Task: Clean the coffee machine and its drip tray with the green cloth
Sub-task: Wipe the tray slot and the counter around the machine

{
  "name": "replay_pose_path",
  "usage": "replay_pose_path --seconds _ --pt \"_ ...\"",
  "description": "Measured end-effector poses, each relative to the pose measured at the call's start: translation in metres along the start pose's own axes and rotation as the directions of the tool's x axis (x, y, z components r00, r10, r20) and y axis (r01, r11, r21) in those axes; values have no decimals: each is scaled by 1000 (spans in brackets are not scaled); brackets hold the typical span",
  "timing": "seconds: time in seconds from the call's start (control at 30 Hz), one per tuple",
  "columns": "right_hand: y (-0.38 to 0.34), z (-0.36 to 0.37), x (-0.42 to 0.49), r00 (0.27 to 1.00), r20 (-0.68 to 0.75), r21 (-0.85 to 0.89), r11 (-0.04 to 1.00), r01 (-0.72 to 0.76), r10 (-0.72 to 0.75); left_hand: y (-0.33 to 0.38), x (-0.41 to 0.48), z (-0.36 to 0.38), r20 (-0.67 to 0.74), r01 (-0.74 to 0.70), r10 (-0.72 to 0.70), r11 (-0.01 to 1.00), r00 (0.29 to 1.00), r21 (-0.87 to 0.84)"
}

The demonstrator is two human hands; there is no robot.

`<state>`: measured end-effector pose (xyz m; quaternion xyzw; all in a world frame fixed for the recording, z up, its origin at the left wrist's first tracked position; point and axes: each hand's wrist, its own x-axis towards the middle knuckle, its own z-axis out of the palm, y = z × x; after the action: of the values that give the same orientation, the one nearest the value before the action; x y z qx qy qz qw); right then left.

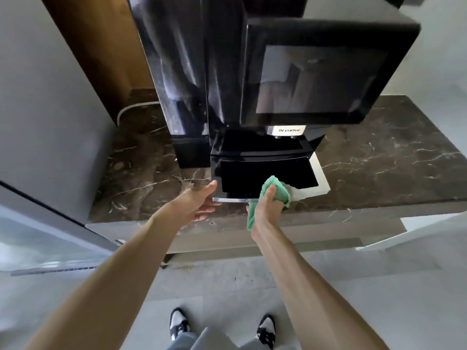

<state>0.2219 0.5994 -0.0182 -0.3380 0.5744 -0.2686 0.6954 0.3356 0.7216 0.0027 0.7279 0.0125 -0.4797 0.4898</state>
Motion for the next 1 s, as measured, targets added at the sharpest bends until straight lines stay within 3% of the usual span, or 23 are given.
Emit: replay_pose_path --seconds 0.17,0.4,0.57,0.7,1.0 --pt "31 47 -20 996 -89 1 1000 29 -28 3 12 -14 37 -35 30 990 999 136" --pt "39 47 -41 999 22 -94 995 -24 26 12 18 -24 148 -164 125 943 981 289" --pt "-16 -14 16 973 -218 -37 997 66 -72 16 22 -31 230 -168 91 925 969 340" --pt "-69 -64 80 971 -237 -66 998 18 -33 16 25 -31 239 -166 85 923 967 346" --pt "-39 -16 48 918 -376 104 979 175 -124 15 29 -36 274 -160 64 925 960 345"
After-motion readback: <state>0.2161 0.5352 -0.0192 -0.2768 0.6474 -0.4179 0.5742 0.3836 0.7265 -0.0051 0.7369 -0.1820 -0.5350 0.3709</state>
